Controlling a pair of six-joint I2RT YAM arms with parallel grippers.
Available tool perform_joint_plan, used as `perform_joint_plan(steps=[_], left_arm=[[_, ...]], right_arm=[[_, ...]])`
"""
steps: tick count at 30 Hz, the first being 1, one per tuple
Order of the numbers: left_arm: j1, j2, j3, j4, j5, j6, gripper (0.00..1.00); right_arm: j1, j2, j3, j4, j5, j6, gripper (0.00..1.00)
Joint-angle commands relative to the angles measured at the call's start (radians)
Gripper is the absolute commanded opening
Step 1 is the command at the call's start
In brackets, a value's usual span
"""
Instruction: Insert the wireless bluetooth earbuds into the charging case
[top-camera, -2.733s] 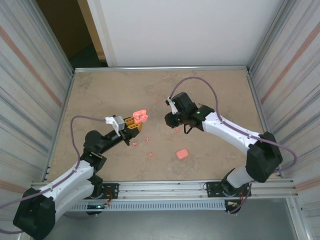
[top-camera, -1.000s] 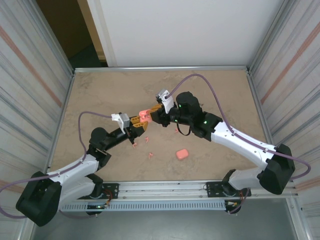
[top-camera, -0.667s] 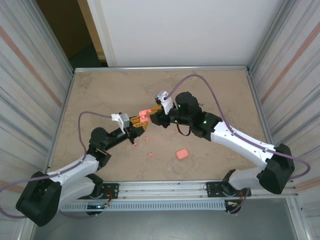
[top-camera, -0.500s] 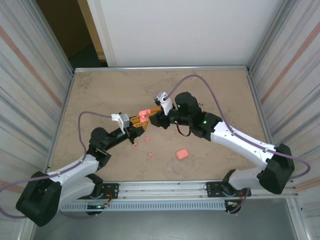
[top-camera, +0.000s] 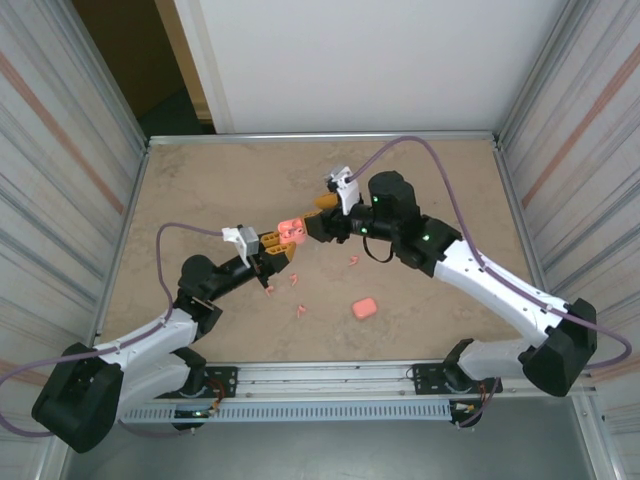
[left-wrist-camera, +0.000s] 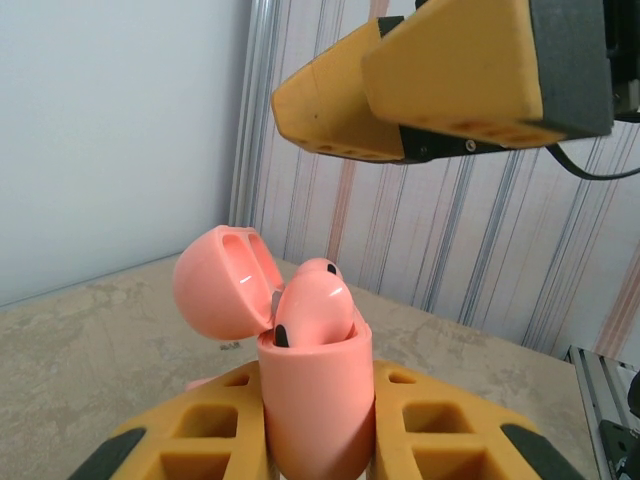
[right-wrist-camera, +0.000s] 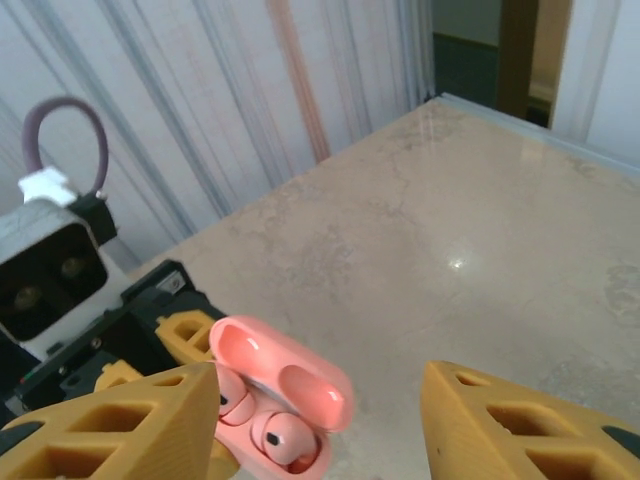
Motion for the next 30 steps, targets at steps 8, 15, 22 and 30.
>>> perform_joint_plan(steps=[8,15,22,30], left_arm=[[-0.009,0.001,0.036,0.08,0.014,0.001,0.0],[-0.008,0.027,0.075,0.086,0.03,0.002,0.0],[-0.008,0.096,0.133,0.145,0.073,-0.029,0.0],[-0.008,0.15,0.183,0.203,0.117,-0.067,0.0]], right_arm=[[-0.15,-0.129,-0.158,0.202,-0.189,0.201,0.79],[-0.244,-0.175,-0.272,0.353,-0.3,0.338,1.0],[-0.286,-0.174,-0.308,0.441,-0.427,0.408,1.0],[-0.281,-0.126,-0.304,0.541,-0.504,0.472,1.0]])
